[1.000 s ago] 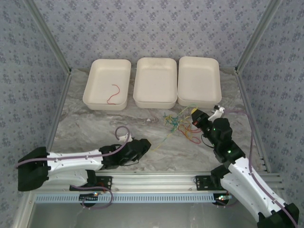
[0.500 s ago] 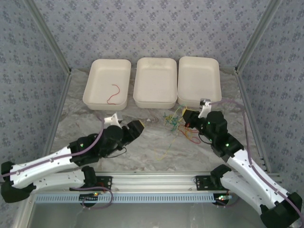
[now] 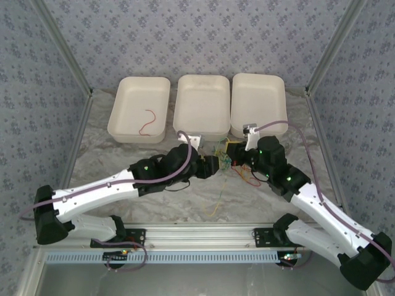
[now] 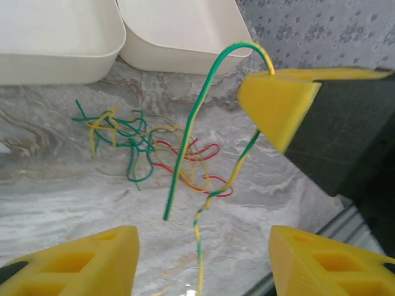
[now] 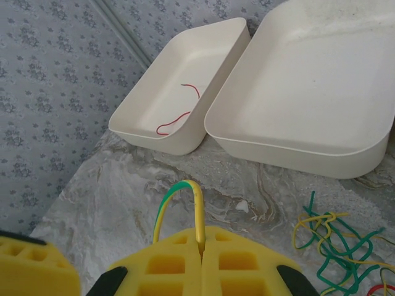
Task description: Untangle the cables
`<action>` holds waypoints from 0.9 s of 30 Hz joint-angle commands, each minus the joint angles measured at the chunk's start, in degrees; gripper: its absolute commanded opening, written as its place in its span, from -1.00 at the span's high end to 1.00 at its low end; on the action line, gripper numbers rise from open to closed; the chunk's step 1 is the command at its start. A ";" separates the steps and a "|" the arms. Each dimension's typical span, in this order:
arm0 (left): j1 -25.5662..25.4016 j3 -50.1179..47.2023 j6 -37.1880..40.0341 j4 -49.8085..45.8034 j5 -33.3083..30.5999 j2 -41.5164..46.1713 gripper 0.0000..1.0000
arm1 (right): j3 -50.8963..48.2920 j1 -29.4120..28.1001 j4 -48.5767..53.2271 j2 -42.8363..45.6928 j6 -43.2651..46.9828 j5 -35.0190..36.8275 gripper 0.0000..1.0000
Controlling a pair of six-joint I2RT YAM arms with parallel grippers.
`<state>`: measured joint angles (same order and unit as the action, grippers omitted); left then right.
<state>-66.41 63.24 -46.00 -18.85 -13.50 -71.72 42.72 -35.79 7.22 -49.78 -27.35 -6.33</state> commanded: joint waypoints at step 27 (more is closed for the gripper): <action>8.66 -2.51 5.62 5.36 8.03 3.09 -0.27 | 5.06 1.93 1.12 -4.07 0.90 -6.46 1.00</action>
<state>-58.57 61.14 -37.39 -16.36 -8.93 -71.50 45.60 -34.35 8.01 -53.47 -27.14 -11.44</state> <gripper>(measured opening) 0.634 0.058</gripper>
